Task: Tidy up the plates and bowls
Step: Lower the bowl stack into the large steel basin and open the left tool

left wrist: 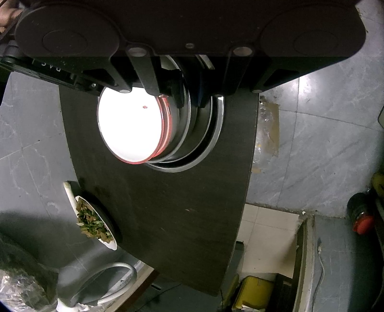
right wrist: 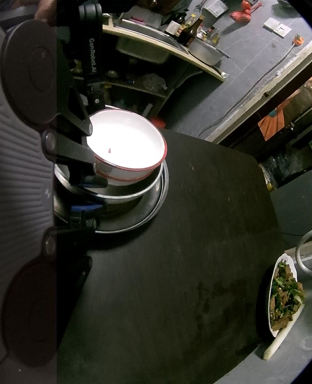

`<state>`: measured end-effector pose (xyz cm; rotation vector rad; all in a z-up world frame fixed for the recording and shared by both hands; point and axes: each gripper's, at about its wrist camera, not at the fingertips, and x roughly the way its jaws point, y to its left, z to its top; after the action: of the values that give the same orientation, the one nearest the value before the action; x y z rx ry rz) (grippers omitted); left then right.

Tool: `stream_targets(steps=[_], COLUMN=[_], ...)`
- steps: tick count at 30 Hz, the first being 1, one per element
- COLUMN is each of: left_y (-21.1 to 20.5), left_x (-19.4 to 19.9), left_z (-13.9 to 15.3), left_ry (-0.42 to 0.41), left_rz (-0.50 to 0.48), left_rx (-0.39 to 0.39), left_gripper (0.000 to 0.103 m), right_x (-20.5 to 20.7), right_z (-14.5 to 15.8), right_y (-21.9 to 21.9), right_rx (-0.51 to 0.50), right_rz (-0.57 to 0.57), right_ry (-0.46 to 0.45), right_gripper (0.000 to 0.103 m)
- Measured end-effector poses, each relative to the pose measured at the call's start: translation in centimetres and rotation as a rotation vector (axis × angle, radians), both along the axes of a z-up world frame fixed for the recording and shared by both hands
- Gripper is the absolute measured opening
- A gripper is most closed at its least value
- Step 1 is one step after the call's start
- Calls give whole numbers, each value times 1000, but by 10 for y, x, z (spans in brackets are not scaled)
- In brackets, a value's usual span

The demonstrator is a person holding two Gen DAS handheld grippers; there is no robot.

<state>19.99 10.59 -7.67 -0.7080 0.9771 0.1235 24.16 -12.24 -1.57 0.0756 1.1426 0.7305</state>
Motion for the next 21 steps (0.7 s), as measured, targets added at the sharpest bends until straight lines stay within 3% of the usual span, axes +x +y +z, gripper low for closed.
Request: stream_targets(steps=[12, 21], left_y=[-2, -7], left_x=[1, 1], left_z=[1, 5], left_ry=[1, 1], left_rz=[4, -3], left_rx=[17, 71], left_gripper=[11, 15], right_x=[-8, -17], right_z=[0, 3], right_y=[2, 5], right_rx=[-9, -31], right_rz=[-2, 4], right_ry=[-41, -96], right_gripper=[18, 21])
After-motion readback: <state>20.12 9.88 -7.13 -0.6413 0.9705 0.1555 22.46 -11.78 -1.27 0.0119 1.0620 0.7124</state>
